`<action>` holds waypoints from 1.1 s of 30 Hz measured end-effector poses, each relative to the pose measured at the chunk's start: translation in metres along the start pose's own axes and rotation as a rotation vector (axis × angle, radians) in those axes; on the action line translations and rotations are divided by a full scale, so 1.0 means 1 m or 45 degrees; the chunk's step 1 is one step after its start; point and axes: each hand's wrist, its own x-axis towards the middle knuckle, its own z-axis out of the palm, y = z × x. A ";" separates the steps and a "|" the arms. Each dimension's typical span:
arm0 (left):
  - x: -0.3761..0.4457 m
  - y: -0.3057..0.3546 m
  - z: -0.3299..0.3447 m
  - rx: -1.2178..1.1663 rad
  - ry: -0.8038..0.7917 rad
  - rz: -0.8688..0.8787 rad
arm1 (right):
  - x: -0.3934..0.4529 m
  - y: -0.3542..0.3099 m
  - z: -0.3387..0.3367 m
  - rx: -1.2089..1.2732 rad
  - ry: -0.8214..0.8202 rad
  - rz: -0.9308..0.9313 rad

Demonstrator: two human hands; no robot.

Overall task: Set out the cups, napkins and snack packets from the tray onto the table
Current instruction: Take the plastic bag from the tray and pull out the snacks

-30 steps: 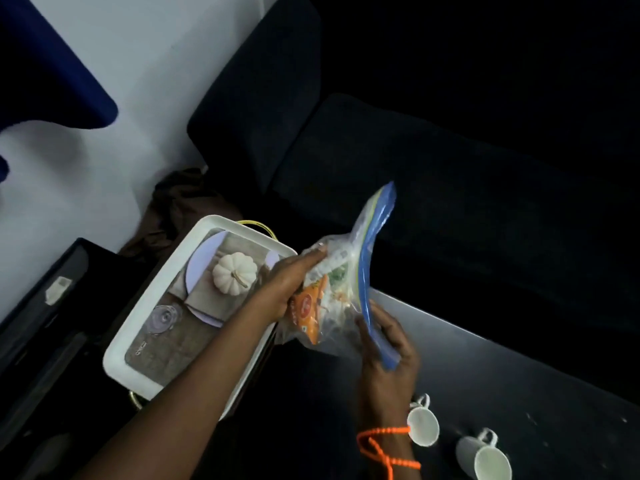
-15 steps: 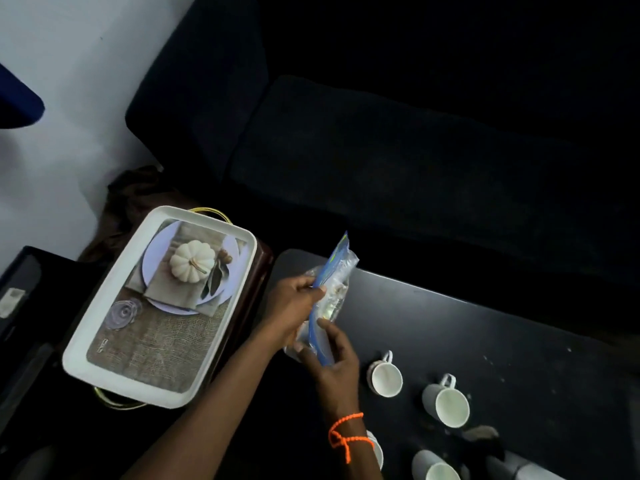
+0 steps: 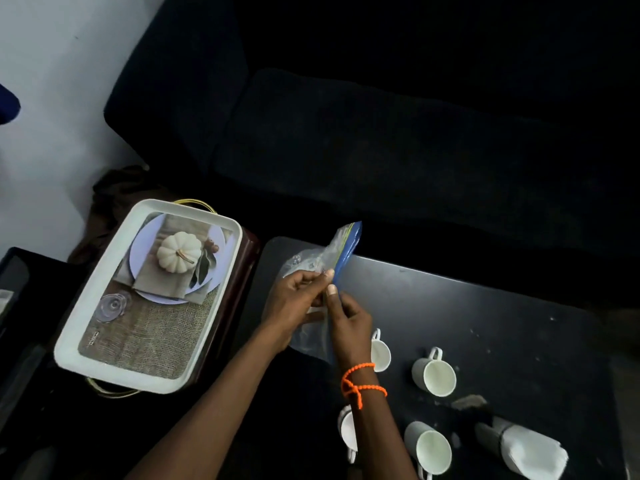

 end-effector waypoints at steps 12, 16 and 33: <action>-0.001 -0.006 -0.002 0.284 0.166 0.220 | 0.004 0.001 -0.017 0.408 -0.331 0.326; 0.001 -0.012 -0.004 0.287 0.052 0.236 | 0.005 0.004 -0.017 0.213 -0.162 0.301; -0.029 0.017 -0.047 0.320 0.481 0.624 | -0.027 -0.026 -0.029 -0.450 0.771 -0.212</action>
